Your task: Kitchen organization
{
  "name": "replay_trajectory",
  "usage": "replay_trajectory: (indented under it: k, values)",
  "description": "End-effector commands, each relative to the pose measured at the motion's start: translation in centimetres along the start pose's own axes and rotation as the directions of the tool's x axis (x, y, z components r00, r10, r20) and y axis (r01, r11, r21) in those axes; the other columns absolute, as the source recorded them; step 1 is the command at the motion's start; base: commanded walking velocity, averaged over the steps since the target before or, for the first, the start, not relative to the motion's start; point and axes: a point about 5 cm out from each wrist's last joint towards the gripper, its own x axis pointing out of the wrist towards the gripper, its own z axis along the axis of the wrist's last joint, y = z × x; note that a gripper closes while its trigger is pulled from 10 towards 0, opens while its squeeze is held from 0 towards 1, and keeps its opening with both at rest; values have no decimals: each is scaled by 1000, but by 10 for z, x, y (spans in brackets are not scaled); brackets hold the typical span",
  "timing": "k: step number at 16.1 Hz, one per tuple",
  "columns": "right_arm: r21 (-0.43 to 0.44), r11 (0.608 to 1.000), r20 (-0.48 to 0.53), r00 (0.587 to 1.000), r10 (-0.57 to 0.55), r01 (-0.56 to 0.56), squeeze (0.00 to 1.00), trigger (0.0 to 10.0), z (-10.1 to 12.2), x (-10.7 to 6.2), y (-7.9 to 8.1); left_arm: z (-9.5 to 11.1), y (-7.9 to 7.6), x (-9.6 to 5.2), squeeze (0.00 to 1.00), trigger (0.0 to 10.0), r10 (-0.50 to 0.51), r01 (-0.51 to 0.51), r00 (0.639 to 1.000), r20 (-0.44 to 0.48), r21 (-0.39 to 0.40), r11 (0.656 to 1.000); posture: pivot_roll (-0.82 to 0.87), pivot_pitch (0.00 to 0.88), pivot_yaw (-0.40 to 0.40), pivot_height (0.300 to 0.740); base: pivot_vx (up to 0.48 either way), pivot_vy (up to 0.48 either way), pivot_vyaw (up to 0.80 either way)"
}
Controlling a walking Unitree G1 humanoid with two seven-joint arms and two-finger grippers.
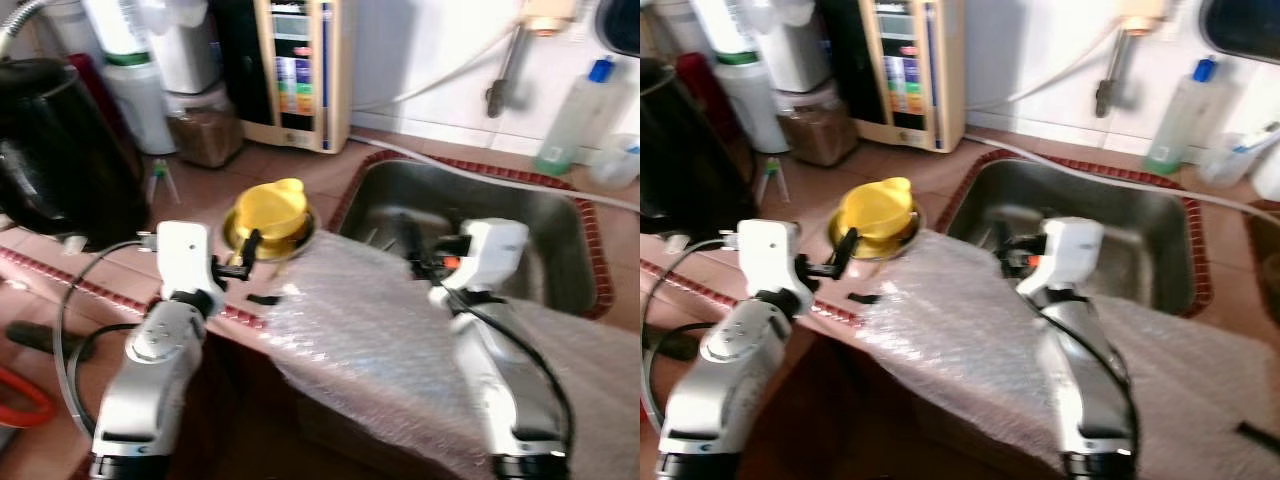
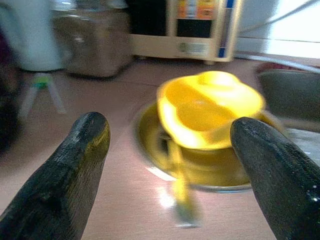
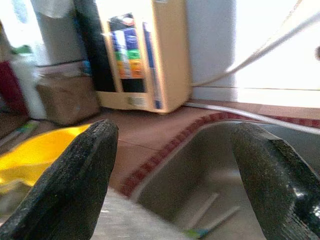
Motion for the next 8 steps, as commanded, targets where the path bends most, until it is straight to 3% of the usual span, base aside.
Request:
replay_trajectory:
  k: [1, 3, 8]
  values:
    - [-18, 1000, 24, 999, -24, 25, 0, 10000, 6, -2, -7, 3, -4, 1, 0, 10000, -23, 23, 1000, 5, -4, 1000, 4, 49, 93, 740, 0, 476, 0]
    - [-20, 999, 26, 999, -30, 30, 0, 10000, 7, -2, -8, 4, -5, 2, 0, 10000, -24, 24, 1000, 6, -4, 1000, 3, 48, 97, 740, 0, 431, 0]
    - [-33, 998, 29, 998, -55, 56, 0, 10000, 8, -4, -14, 7, -15, 5, 0, 10000, -85, 86, 996, 34, -29, 996, -7, 51, 100, 740, 0, 0, 0]
